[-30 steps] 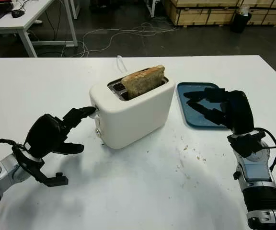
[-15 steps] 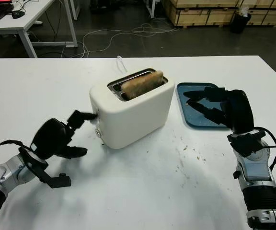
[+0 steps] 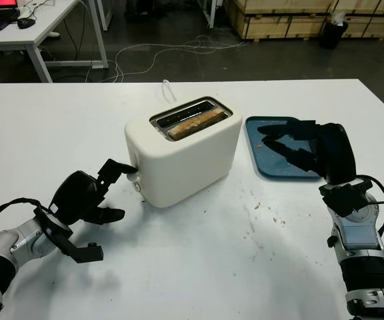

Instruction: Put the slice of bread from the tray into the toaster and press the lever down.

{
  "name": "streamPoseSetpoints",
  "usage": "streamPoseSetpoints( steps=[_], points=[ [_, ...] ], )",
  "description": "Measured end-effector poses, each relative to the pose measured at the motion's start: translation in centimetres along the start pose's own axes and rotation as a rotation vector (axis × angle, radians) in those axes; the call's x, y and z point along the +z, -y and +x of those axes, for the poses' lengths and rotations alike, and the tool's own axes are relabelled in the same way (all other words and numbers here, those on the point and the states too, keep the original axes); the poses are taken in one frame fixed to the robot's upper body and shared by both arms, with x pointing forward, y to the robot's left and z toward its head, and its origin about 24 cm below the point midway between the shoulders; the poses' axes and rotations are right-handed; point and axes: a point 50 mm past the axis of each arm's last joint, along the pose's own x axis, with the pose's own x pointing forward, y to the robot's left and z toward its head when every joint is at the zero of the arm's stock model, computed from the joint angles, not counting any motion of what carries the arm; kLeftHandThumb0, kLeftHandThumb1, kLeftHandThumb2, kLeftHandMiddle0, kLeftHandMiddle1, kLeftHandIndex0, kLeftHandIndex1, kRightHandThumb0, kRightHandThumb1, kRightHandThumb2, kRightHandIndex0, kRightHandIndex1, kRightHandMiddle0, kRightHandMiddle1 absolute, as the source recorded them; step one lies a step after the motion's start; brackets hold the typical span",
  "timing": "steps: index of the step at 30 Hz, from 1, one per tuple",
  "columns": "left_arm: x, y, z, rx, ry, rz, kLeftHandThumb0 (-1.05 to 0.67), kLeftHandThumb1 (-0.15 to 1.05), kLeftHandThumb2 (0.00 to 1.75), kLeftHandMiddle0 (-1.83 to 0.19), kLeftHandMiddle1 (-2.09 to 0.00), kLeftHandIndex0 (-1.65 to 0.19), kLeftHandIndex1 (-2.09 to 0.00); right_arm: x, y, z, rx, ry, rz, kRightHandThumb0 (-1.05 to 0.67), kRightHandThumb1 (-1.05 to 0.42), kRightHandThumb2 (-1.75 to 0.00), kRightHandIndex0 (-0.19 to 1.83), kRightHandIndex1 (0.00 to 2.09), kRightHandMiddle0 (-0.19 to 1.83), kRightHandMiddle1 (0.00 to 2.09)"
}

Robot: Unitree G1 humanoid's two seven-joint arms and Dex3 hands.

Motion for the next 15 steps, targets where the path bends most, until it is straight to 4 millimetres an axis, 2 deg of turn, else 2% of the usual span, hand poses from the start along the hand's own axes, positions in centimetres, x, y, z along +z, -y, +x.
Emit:
streamPoseSetpoints(
  steps=[7,9,11,12,13,14,15],
  points=[
    [0.0,-0.2,0.1,-0.011,0.002,0.028,-1.05,0.92,0.92,-1.57,-1.75,-0.01,-1.75,0.0,0.1,0.0,0.001,0.0,-0.006,-0.25,-0.92,-0.01,0.86,0.86,1.14,0.02],
    [0.0,-0.3,0.2,-0.005,-0.001,0.033,-1.05,0.92,0.91,-1.57,-1.75,-0.07,-1.75,0.0,0.1,0.0,0.001,0.0,-0.005,-0.25,-0.92,-0.01,0.85,0.86,1.14,0.02],
    [0.1,-0.5,0.7,0.005,-0.008,0.047,-1.05,0.92,0.79,-1.57,-1.74,-0.56,-1.74,0.0,0.1,0.0,0.001,0.0,-0.005,-0.26,-0.92,-0.01,0.85,0.86,1.14,0.02],
    [0.1,-0.6,0.9,0.011,-0.012,0.056,-1.05,0.92,0.72,-1.57,-1.72,-0.72,-1.69,0.0,0.1,0.0,0.001,-0.001,-0.005,-0.26,-0.92,-0.01,0.86,0.87,1.15,0.02],
    [0.2,-0.6,1.2,0.015,-0.015,0.062,-1.05,0.92,0.59,-1.57,-1.6,-0.92,-1.52,0.0,0.1,0.0,0.001,-0.001,-0.005,-0.26,-0.92,-0.01,0.86,0.87,1.15,0.02],
    [0.1,-0.7,1.3,0.015,-0.018,0.064,-1.05,0.92,0.45,-1.57,-1.37,-1.15,-1.21,0.0,0.1,0.0,0.001,-0.001,-0.005,-0.27,-0.92,-0.01,0.87,0.87,1.15,0.02],
    [0.1,-0.7,1.3,0.012,-0.021,0.06,-1.05,0.92,0.34,-1.57,-1.19,-1.27,-0.98,0.0,0.1,0.0,0.001,-0.001,-0.005,-0.27,-0.92,-0.01,0.87,0.86,1.15,0.02]
  ],
)
